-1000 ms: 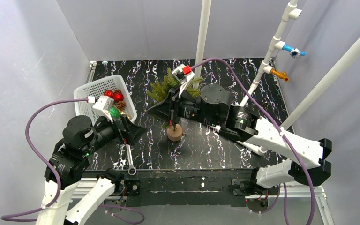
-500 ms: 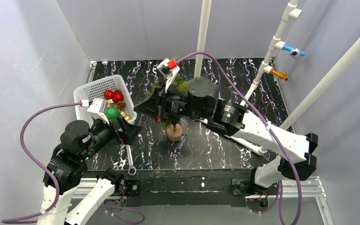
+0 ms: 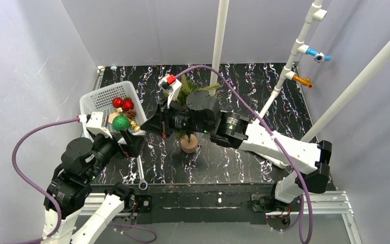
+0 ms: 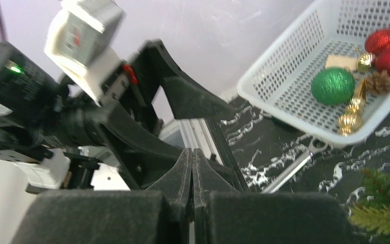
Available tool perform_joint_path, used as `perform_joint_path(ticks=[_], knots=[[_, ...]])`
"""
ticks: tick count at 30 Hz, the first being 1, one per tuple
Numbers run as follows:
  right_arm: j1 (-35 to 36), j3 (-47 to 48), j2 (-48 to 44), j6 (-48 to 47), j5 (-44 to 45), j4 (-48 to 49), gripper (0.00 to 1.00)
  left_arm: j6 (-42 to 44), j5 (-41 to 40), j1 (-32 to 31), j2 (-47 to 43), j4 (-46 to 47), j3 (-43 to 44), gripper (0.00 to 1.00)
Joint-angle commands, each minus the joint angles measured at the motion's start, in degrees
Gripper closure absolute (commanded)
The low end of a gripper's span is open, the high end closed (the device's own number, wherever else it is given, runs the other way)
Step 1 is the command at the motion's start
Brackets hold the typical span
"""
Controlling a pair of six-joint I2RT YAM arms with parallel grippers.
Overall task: Decorate the small christmas tree
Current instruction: Wrap the decoration item around the Christmas tree.
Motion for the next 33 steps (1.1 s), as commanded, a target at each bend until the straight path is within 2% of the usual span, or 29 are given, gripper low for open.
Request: perform_joint_path(ticks=[1, 9, 15, 24, 33], knots=[[0.49, -5.92, -3.30, 2.07, 0.71, 4.26, 0.99, 2.37, -3.39, -0.14, -0.46, 0.44, -0.59, 0.01], [1.76, -12.26, -7.60, 3.43, 2.86, 4.02, 0.99, 2.18, -3.43, -0.14, -0.47, 1.43, -1.82, 0.01], [2.25, -8.51, -6.22, 1.63, 2.94, 2.65, 0.99, 1.65, -3.12, -0.14, -0.63, 1.64, -1.96, 0.00], [0.77, 0.72, -5.70, -4.83, 8.34, -0.67, 0.99, 2.37, -3.87, -0.14, -1.51, -0.03, -0.82, 0.01], [-1.29, -2.45, -10.37, -5.15, 11.47, -1.33, 0.99, 1.54, -3.08, -0.14, -1.35, -0.33, -0.86, 0.01]])
